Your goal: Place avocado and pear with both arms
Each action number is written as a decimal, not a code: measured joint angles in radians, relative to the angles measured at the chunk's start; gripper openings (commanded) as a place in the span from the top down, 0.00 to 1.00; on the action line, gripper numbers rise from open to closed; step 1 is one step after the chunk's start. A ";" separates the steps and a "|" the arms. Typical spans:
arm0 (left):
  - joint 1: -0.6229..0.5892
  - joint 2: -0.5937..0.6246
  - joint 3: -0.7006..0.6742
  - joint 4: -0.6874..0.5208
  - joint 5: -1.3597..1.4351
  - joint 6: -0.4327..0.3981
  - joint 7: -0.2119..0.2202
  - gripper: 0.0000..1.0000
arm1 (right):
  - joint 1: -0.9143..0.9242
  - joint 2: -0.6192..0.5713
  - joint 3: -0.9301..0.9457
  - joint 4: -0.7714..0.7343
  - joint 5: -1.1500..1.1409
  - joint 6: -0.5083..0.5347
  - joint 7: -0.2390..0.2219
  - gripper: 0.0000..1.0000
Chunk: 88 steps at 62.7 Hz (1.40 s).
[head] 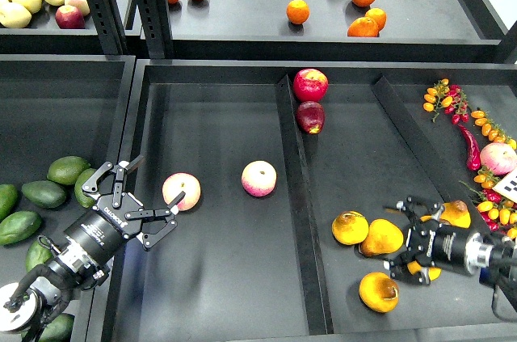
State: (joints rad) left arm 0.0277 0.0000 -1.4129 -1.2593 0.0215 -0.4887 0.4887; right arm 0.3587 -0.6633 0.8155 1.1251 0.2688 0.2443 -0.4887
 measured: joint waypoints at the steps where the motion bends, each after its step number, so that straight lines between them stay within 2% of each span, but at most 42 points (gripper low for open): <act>1: 0.000 0.000 0.000 0.000 0.000 0.000 0.000 0.01 | 0.009 0.014 0.023 0.000 0.004 0.000 0.000 0.01; 11: 0.001 0.000 0.000 0.000 -0.001 0.000 0.000 0.01 | 0.082 0.154 0.216 -0.060 0.012 -0.021 0.000 0.01; 13: 0.000 0.000 0.000 0.001 -0.003 0.000 0.000 0.01 | 0.114 0.231 0.291 -0.118 0.012 -0.040 0.000 0.01; 27: 0.000 0.000 -0.015 0.019 -0.013 0.000 0.000 0.01 | 0.182 0.440 0.467 -0.263 0.009 -0.042 0.000 0.01; 37: -0.004 0.000 -0.020 0.037 -0.029 0.000 0.000 0.01 | 0.186 0.554 0.509 -0.308 0.009 -0.028 0.000 0.00; 46: -0.017 0.000 -0.025 0.057 -0.044 0.000 0.000 0.01 | 0.176 0.639 0.512 -0.350 0.009 0.037 0.000 0.00; 58: -0.058 0.000 -0.036 0.090 -0.075 0.000 0.000 0.01 | 0.142 0.663 0.514 -0.390 0.008 0.083 0.004 0.00; 61: -0.065 0.000 -0.037 0.103 -0.081 0.000 -0.007 0.01 | 0.127 0.663 0.516 -0.391 0.008 0.089 0.019 0.00; 62: -0.070 0.000 -0.037 0.124 -0.093 0.000 -0.038 0.01 | 0.104 0.663 0.519 -0.391 0.008 0.101 0.040 0.00; 72: -0.076 0.000 -0.041 0.163 -0.141 0.000 -0.124 0.01 | 0.020 0.663 0.520 -0.373 0.003 0.153 0.110 0.00; 82: -0.064 0.000 -0.043 0.168 -0.153 0.000 -0.158 0.01 | -0.067 0.663 0.520 -0.350 -0.008 0.193 0.210 0.00; 88: -0.053 0.000 -0.044 0.168 -0.154 0.000 -0.175 0.01 | -0.118 0.663 0.520 -0.297 -0.016 0.200 0.254 0.00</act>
State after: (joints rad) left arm -0.0251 0.0000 -1.4566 -1.0908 -0.1320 -0.4887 0.3133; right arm 0.2406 0.0000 1.3356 0.8279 0.2526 0.4443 -0.2352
